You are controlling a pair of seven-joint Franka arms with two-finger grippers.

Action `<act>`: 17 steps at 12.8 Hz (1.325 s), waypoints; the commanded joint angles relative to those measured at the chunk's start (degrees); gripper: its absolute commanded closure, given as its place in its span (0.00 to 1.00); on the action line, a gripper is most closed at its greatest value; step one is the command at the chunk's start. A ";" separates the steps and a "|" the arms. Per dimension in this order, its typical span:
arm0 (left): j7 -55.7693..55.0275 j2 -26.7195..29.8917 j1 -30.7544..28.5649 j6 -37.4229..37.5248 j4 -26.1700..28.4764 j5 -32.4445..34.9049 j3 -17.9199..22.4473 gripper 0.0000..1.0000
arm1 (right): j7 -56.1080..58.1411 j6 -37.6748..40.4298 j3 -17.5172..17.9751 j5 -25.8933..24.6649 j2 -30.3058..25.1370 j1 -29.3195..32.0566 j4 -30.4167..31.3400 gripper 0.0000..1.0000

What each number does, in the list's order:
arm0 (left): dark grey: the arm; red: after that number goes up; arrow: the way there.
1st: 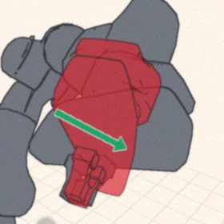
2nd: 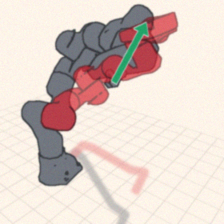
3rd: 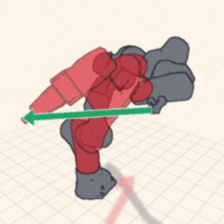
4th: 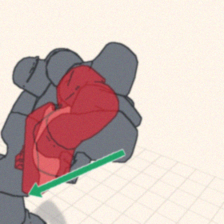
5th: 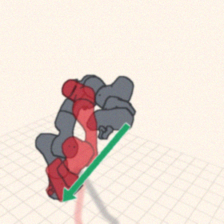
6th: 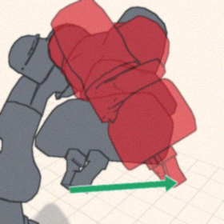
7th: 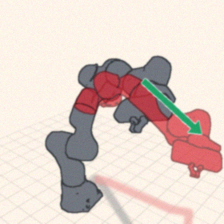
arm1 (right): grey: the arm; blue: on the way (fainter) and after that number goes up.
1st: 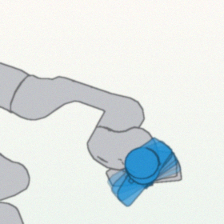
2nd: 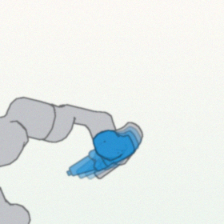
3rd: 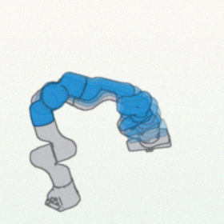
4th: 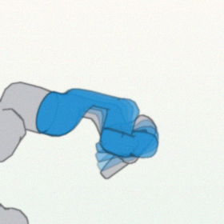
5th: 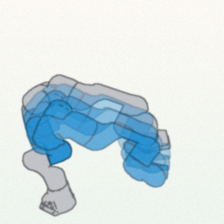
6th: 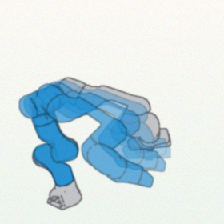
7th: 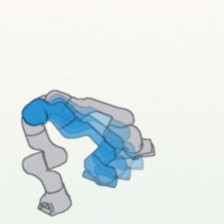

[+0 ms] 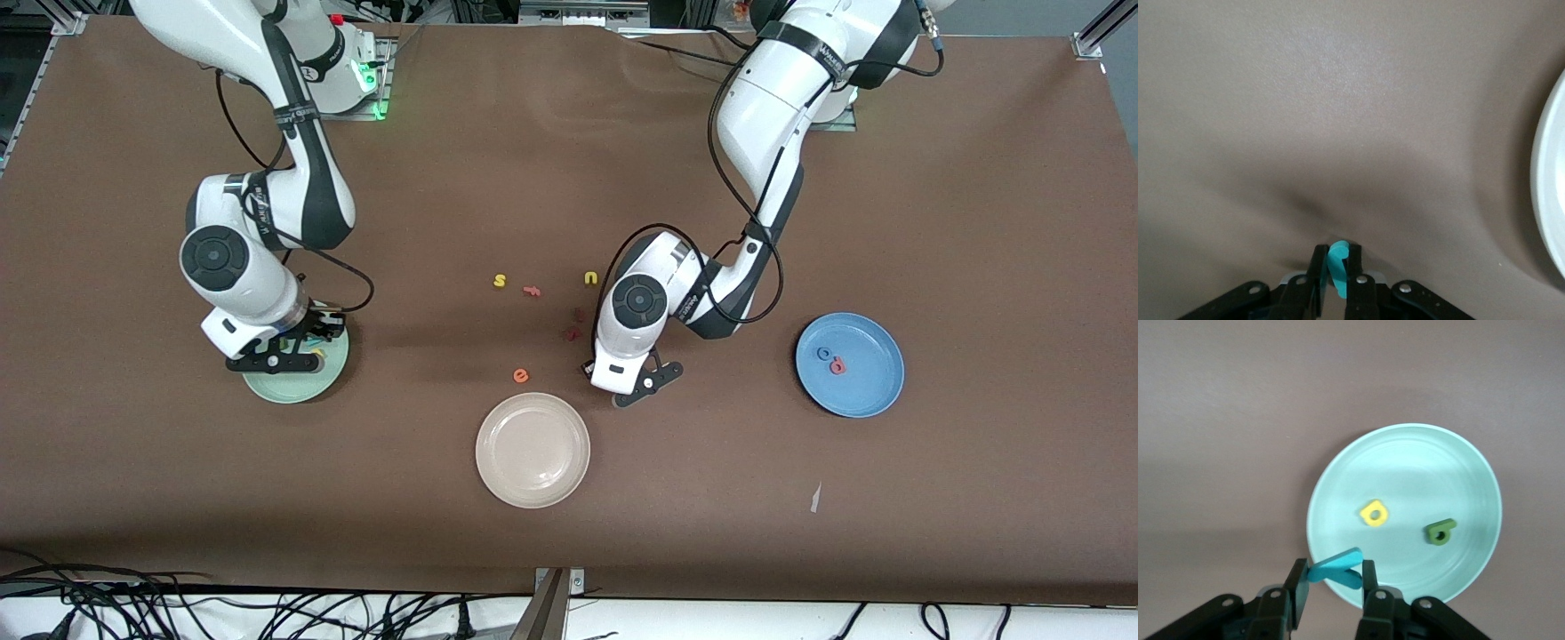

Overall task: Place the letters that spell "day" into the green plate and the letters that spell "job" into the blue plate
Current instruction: 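Carry the cyan letter to the green plate while the left gripper carries the teal letter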

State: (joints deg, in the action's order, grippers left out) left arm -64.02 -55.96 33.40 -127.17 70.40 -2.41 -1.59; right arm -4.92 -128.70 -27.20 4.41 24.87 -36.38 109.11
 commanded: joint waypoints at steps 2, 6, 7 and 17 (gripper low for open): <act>4.93 2.42 -2.18 9.63 -1.32 -0.58 0.63 1.00 | 3.52 -4.46 -0.75 0.52 -3.24 -0.36 5.77 0.85; 22.13 7.70 -10.35 23.51 -0.97 -0.23 0.54 1.00 | 3.61 -1.66 -1.63 0.60 -3.60 -0.36 2.88 0.08; 28.27 8.32 -12.72 25.98 -0.36 -0.06 0.54 1.00 | 3.61 0.62 -1.63 0.69 -3.60 -0.36 1.12 0.01; 76.38 10.88 -32.52 36.03 4.13 1.77 0.80 0.68 | 3.69 29.19 -3.47 6.49 -3.95 0.25 -24.37 0.01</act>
State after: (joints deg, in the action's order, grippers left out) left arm 7.92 -46.09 1.17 -91.11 72.33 -2.24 -0.21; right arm -2.36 -102.80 -30.10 9.50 20.47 -36.45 87.90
